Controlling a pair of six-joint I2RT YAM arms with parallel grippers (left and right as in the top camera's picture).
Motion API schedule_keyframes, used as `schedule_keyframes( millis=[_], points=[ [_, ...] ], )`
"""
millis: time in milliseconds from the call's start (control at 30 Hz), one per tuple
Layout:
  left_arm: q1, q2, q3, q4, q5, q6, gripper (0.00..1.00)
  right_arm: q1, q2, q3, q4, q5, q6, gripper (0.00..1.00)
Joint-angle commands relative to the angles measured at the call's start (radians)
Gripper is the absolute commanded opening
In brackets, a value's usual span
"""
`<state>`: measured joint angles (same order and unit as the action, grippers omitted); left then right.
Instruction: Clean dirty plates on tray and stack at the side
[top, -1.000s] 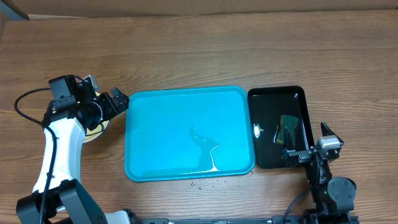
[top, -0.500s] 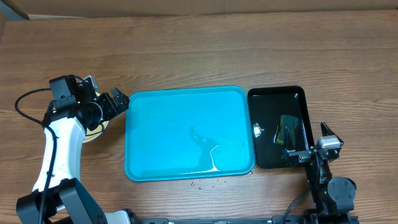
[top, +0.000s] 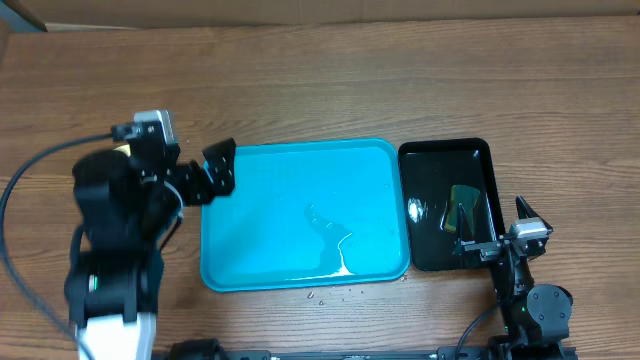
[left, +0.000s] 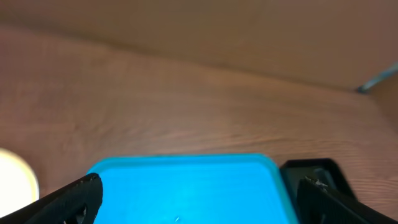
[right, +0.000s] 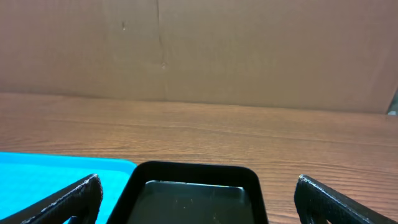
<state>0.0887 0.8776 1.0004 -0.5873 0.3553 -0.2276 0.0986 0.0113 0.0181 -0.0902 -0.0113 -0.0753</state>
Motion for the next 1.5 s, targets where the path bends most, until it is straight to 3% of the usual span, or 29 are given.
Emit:
schedule_keyframes(
  millis=[0,233,500,767,933,1267,1367,1467],
  points=[
    [-0.024,-0.129,-0.003,-0.001,0.000,0.026,1.00,-0.005,-0.008,-0.010,0.006,-0.002,-0.004,1.00],
    [-0.024,-0.314,-0.003,-0.048,0.000,0.026,1.00,-0.005,-0.008,-0.010,0.006,-0.002,-0.004,1.00],
    [-0.024,-0.452,-0.012,-0.246,-0.014,0.026,1.00,-0.005,-0.008,-0.010,0.006,-0.002,-0.004,1.00],
    [-0.028,-0.660,-0.234,-0.348,-0.016,0.026,1.00,-0.005,-0.008,-0.010,0.006,-0.002,-0.004,1.00],
    [-0.070,-0.746,-0.412,-0.094,-0.022,-0.008,0.99,-0.005,-0.008,-0.010,0.006,-0.002,-0.004,1.00],
    [-0.103,-0.800,-0.688,0.832,-0.099,-0.040,1.00,-0.005,-0.008,-0.010,0.006,-0.002,-0.004,1.00],
    [-0.103,-0.828,-0.769,0.987,-0.210,-0.042,1.00,-0.005,-0.008,-0.010,0.006,-0.002,-0.004,1.00],
    [-0.103,-0.856,-0.812,0.996,-0.269,-0.042,1.00,-0.005,-0.008,-0.010,0.006,-0.002,-0.004,1.00]
  ],
)
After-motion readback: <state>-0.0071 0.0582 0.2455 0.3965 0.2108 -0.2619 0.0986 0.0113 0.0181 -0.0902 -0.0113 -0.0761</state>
